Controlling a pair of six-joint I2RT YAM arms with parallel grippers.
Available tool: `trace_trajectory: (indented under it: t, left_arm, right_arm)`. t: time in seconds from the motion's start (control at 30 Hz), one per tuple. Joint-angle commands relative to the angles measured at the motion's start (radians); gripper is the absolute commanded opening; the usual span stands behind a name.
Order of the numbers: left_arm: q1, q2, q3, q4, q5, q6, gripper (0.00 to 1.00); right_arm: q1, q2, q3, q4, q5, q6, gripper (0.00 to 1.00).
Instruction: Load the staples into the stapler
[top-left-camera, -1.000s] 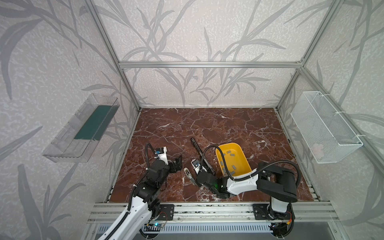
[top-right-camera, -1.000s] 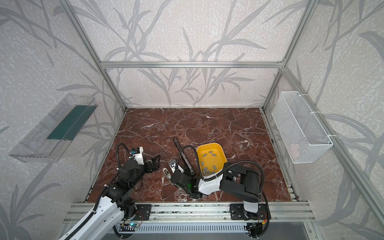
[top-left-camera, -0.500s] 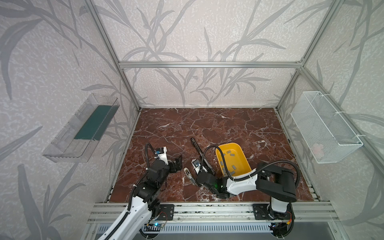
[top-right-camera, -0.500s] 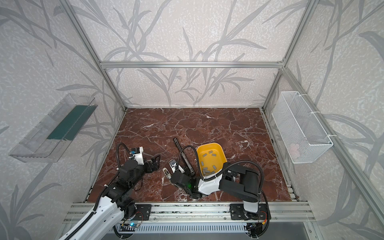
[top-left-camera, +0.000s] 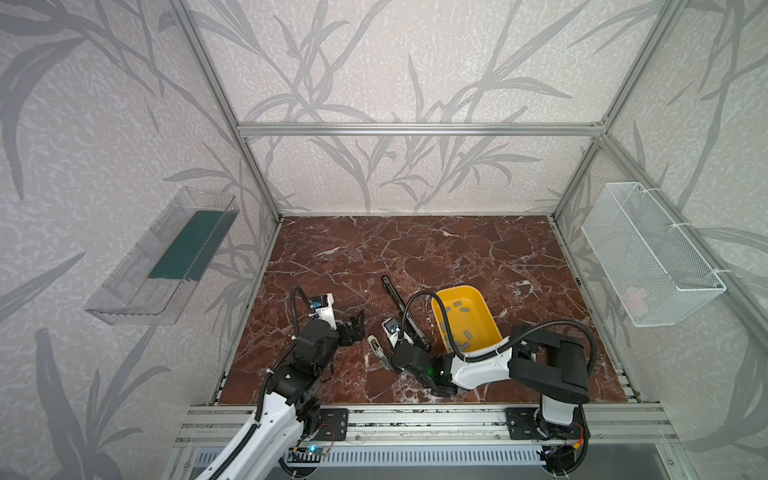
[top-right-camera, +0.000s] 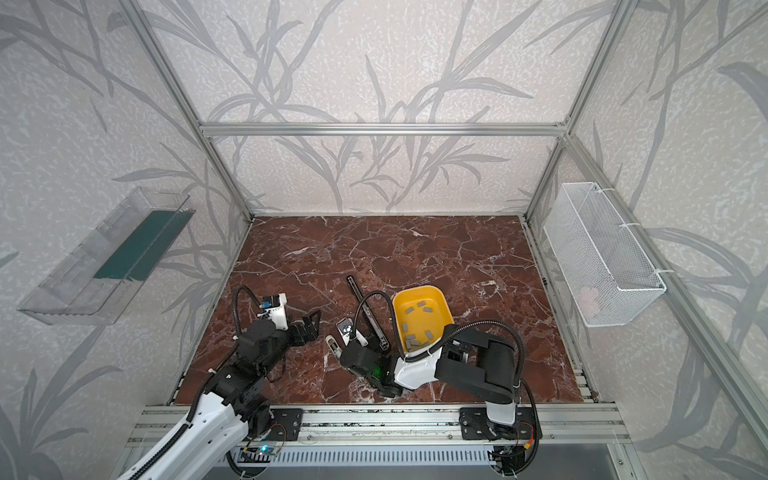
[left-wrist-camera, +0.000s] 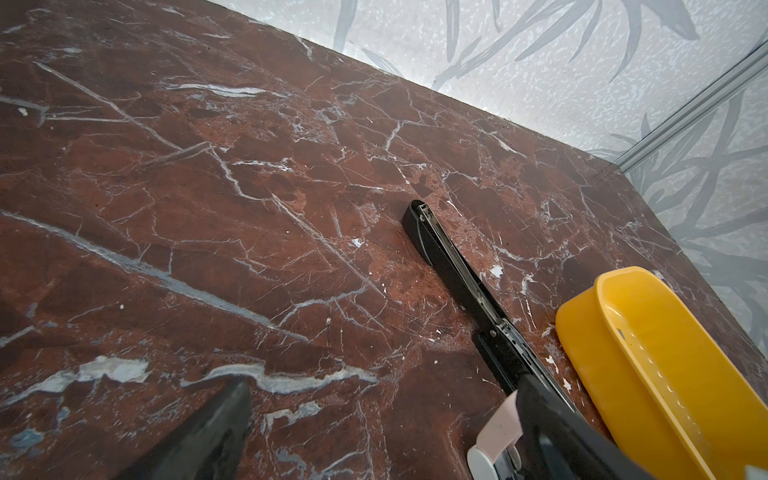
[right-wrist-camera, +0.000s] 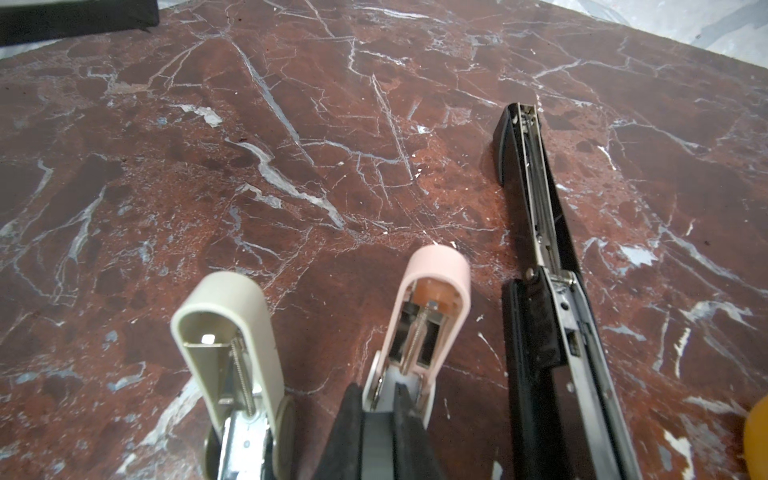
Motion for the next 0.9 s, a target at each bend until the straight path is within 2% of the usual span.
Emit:
trace_trajectory:
  t: [0.0, 0.37, 0.87]
  left_arm:
    - [-0.004, 0.001, 0.005, 0.012, -0.012, 0.005, 0.99]
    - [-0.004, 0.005, 0.005, 0.016, -0.011, 0.007, 0.99]
    - [-0.005, 0.005, 0.005, 0.016, -0.009, 0.007, 0.99]
  right_arm:
    - [0.005, 0.002, 0.018, -0.042, 0.039, 0.042, 0.10]
    - [0.005, 0.001, -0.001, -0.110, 0.100, 0.164, 0.10]
    - [0.057, -0.006, 0.011, -0.152, 0.145, 0.176, 0.09]
